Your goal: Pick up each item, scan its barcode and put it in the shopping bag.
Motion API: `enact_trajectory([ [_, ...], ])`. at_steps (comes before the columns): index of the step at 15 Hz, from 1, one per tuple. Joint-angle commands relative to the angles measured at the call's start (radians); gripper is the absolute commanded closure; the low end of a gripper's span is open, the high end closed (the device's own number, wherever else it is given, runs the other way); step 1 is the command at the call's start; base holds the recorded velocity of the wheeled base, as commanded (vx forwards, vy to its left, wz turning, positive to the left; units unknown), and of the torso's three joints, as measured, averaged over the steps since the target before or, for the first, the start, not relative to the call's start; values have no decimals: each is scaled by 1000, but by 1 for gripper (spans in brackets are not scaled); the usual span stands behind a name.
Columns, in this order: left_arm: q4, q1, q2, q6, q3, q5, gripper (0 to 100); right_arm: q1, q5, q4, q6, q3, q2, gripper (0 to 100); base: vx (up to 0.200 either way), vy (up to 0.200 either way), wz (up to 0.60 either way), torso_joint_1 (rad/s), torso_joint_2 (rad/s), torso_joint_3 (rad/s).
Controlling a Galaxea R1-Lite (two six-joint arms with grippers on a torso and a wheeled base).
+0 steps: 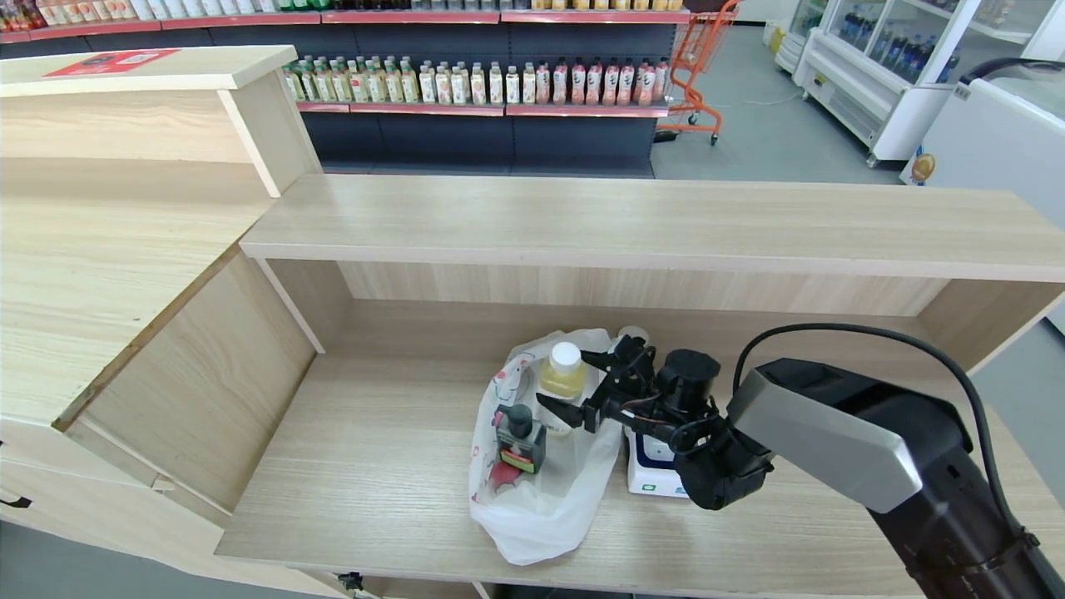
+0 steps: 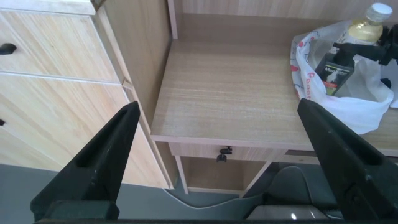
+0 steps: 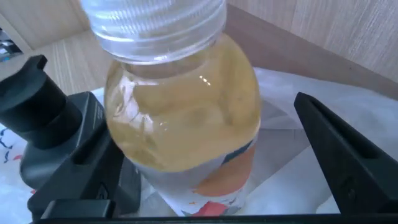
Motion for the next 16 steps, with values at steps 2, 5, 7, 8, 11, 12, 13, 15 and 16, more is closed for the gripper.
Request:
enact_trajectory([
  [2,0,1,2,0,0,0,0,-18,2,3,19,47,-95,0,0,0,0,0,0,0],
  [5,0,0,2,0,0,0,0,-64,2,-1,49,222,-286,0,0,0,0,0,0,0],
  [7,0,0,2,0,0,0,0,-99,2,3,48,357,-411,0,0,0,0,0,0,0],
  [8,0,0,2,0,0,0,0,-114,0,3,40,418,-466,0,0,0,0,0,0,0],
  [11,0,0,2,0,0,0,0,-203,2,34,51,633,-658,0,0,0,0,0,0,0],
  [12,0,0,2,0,0,0,0,-234,2,65,51,696,-710,0,0,0,0,0,0,0],
  [13,0,1,2,0,0,0,0,-257,2,97,55,759,-767,0,0,0,0,0,0,0],
  [15,0,1,2,0,0,0,0,-282,-3,259,144,891,-981,0,0,0,0,0,0,0],
  [16,0,0,2,0,0,0,0,-295,-11,371,152,892,-1064,0,0,0,0,0,0,0],
])
